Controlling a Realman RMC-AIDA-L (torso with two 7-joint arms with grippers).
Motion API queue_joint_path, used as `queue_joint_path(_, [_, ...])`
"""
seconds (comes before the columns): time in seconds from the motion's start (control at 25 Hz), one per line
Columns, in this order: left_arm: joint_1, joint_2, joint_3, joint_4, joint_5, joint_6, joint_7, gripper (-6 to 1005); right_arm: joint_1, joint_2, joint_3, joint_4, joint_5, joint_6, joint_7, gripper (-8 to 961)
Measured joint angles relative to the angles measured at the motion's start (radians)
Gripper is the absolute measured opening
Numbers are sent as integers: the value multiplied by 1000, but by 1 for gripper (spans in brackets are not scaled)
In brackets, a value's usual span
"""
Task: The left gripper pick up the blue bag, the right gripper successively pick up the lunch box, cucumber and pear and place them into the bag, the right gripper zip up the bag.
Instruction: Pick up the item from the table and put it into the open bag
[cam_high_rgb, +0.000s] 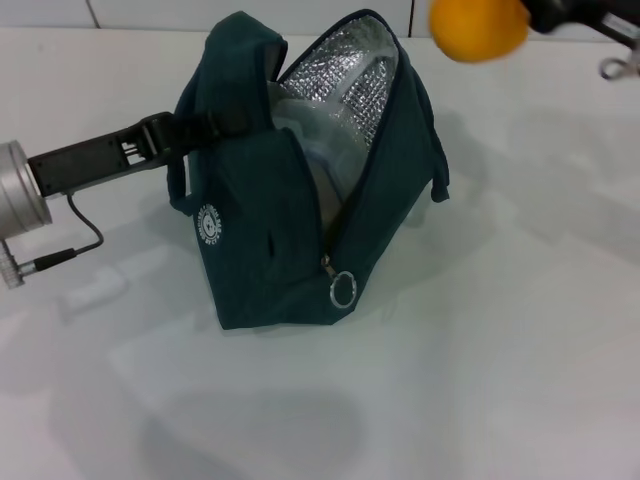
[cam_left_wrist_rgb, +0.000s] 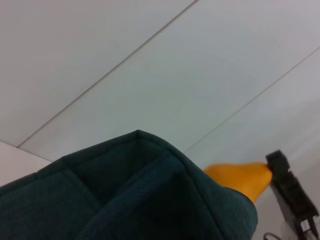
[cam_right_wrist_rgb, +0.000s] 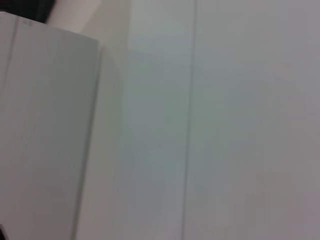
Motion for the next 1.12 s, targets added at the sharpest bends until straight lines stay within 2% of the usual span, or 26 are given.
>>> queue_joint_path(0.24, [-2, -4, 3, 0, 1, 0, 2, 46, 118, 9, -44, 50, 7, 2, 0, 35])
queue_joint_path(0.28, [-3, -4, 3, 0, 1, 0, 3, 46, 151, 11, -78, 73, 27, 2, 1, 35])
queue_joint_path(0.32, [-3, -4, 3, 0, 1, 0, 3, 46, 151, 11, -78, 73, 27, 2, 1, 35])
queue_joint_path(0.44, [-3, -4, 3, 0, 1, 0, 4, 46, 185, 11, -179, 102, 93, 19, -5, 34])
queue_joint_path(0.64, [-1, -4, 3, 0, 1, 0, 13, 46, 192, 11, -318, 104, 157, 50, -9, 34])
queue_joint_path(1.12, [5, -3, 0, 0, 1, 0, 16, 47, 145, 11, -429, 109, 190, 51, 1, 36])
